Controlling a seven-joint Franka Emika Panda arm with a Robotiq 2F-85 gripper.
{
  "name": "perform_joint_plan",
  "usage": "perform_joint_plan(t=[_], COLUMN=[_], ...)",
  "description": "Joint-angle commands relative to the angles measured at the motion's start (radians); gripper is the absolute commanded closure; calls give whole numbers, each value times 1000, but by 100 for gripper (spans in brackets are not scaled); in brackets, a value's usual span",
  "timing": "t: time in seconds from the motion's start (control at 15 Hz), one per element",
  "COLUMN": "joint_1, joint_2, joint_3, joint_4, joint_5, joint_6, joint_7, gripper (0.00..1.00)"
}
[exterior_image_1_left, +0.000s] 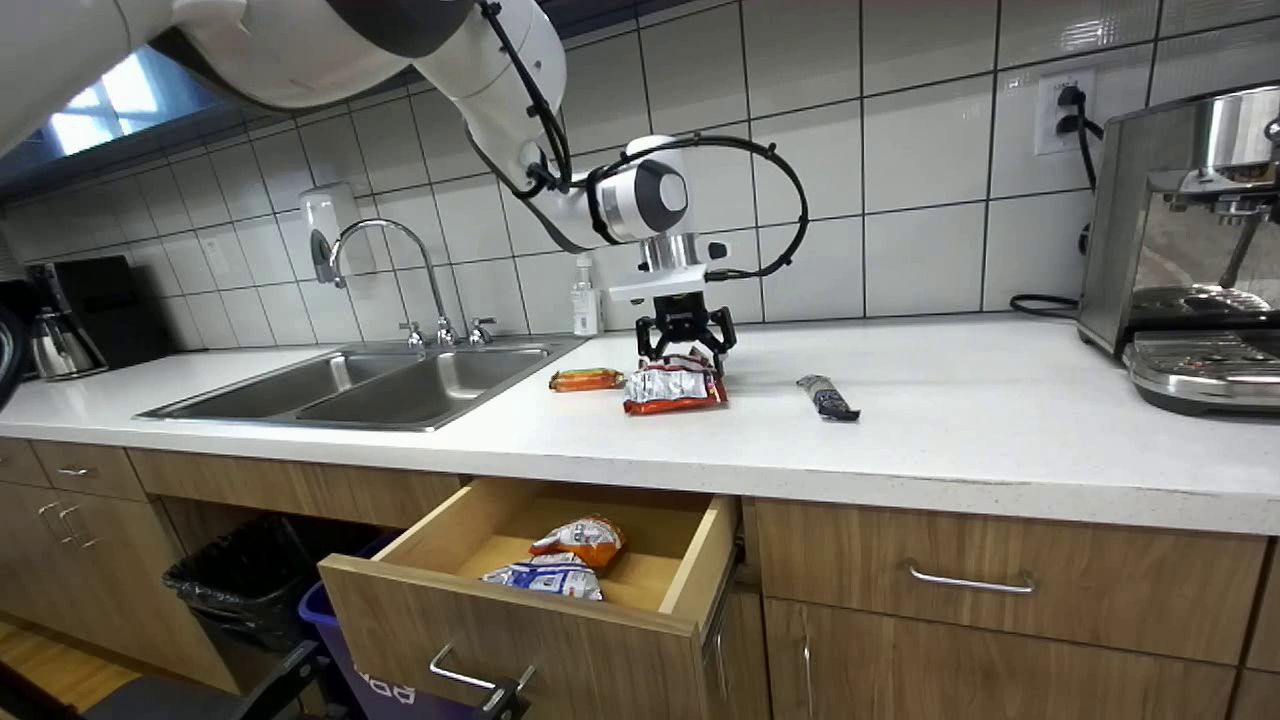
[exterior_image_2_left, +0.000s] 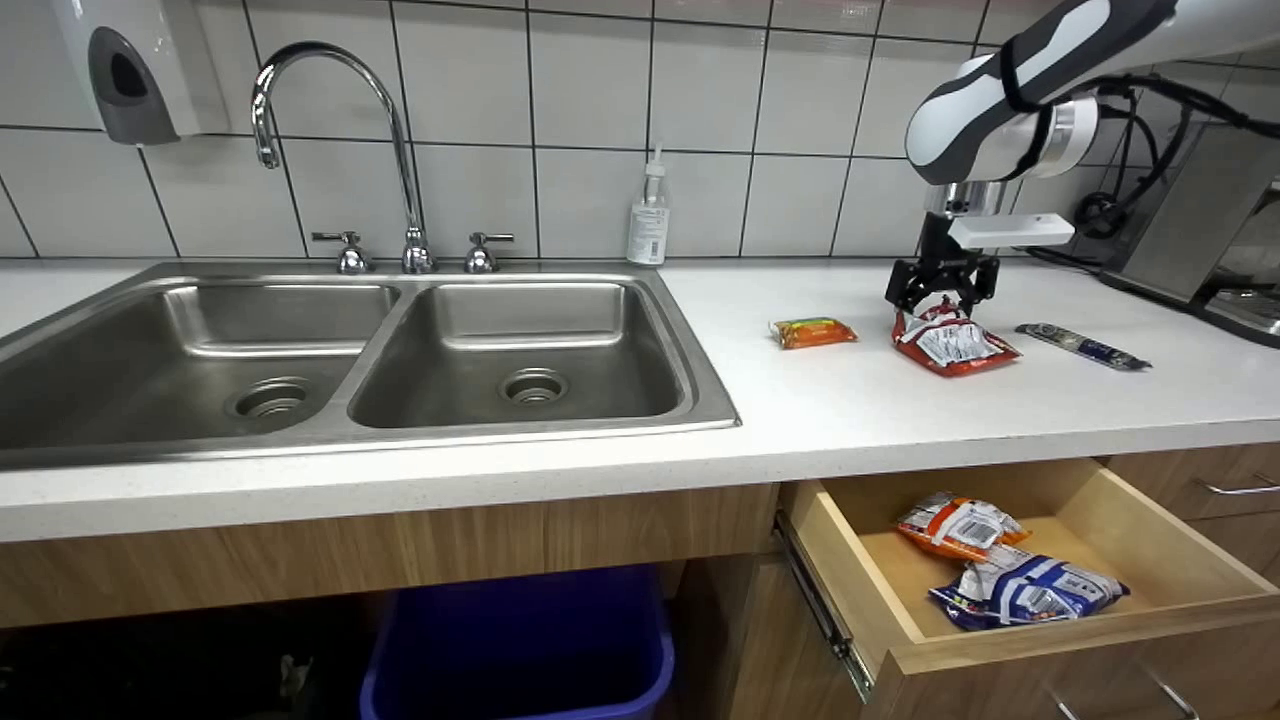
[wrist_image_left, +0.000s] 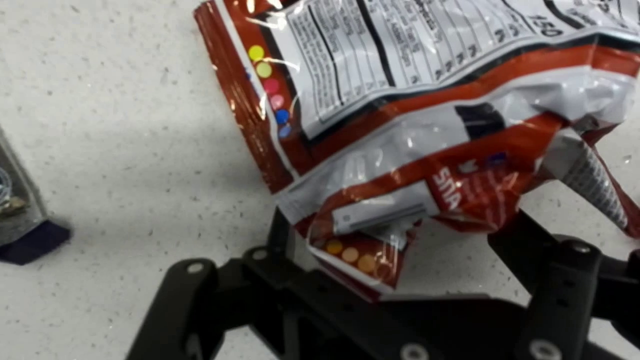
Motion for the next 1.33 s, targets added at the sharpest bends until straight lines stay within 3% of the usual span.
perform_joint_plan(t=[0.0, 0.53, 1.27], joint_1=[10, 41, 128], joint_2=[-143, -309, -499], joint_3=[6, 0, -1], joint_4=[-222, -537, -849], joint_5=[3, -4, -19], joint_6=[82, 229, 322], joint_7=[26, 59, 176], gripper=[0, 0, 0])
